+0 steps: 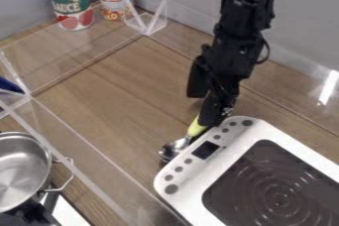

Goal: Put green spoon on the white and black stove top

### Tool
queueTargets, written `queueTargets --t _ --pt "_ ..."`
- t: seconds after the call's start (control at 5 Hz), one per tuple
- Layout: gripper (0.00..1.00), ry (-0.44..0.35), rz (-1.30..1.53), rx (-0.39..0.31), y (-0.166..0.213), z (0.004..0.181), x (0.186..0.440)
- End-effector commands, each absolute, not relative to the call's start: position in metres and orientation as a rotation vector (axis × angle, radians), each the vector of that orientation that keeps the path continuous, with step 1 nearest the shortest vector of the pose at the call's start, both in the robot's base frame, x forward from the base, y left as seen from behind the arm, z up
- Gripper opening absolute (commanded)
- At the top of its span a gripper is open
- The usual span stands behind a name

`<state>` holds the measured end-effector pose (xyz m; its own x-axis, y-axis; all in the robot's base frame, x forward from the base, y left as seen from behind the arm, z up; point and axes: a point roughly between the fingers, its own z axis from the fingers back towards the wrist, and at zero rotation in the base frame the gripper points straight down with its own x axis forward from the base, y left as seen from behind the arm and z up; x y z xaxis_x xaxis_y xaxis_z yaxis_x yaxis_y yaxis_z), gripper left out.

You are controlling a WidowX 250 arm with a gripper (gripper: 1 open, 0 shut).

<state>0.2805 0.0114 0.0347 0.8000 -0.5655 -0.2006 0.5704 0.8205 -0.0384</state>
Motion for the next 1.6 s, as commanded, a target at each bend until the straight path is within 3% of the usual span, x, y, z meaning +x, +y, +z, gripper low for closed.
queueTargets --t 0.0,0.4,0.8,1.4 --pt "1.00 0.151 -0.570 0.038 0.009 0.050 0.277" --pt "1.00 0.138 -0.542 0.039 0.005 0.055 0.301" --pt "1.00 0.131 -0.457 0.027 0.022 0.045 0.299" --pt "1.00 0.168 -0.492 0.012 0.014 0.047 0.299"
